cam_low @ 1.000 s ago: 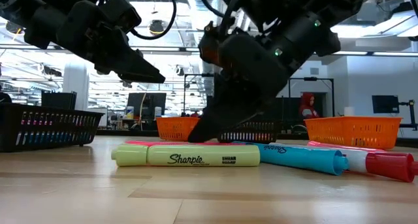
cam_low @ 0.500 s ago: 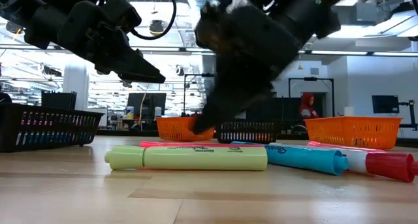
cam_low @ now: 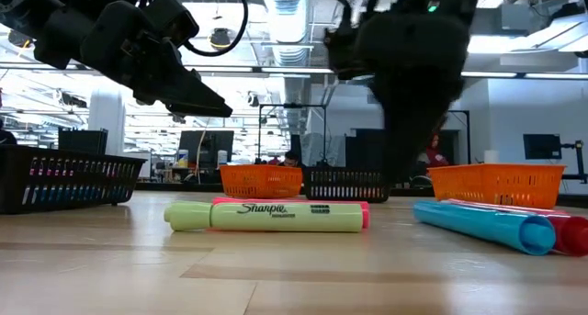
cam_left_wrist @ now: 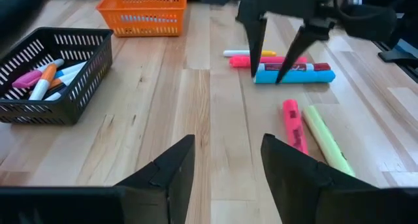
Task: Pick & Place Markers
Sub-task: Put the pink highlighter into the right orange bin
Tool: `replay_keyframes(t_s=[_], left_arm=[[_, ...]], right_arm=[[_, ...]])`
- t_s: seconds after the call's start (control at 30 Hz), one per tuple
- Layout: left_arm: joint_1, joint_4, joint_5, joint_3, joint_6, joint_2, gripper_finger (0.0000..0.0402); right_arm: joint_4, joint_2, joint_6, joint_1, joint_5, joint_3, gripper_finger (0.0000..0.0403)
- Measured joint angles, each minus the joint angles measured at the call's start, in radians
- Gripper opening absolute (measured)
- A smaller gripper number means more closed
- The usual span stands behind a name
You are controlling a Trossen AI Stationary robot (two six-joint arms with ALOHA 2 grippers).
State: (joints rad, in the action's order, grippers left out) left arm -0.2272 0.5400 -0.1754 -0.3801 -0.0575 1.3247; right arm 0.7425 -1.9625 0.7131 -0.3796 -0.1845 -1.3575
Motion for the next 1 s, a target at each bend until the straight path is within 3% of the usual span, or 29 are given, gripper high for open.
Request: replay_keyframes(t_s=[0.2,0.4,0.7,1.0], left_arm=[[0.0,0.0,0.0,0.0,0.0,0.0,0.0172],[0.0,0.0,0.0,0.0,-0.006,0.0,0.0172],[0.0,0.0,0.0,0.0,-0.006,0.0,0.0172],[0.0,0.0,0.0,0.0,-0.004,0.0,0.0172]], right_arm=[[0.222,0.014,0.284,-0.031,0.029,-0.03,0.0128],[0.269,0.014,0.545,-0.052,0.082,0.021,0.0128],[0.11,0.014,0.533,-0.028,0.109,0.1,0.0128],[0.098,0.018,0.46,-0.009,0.108,0.101,0.0128]])
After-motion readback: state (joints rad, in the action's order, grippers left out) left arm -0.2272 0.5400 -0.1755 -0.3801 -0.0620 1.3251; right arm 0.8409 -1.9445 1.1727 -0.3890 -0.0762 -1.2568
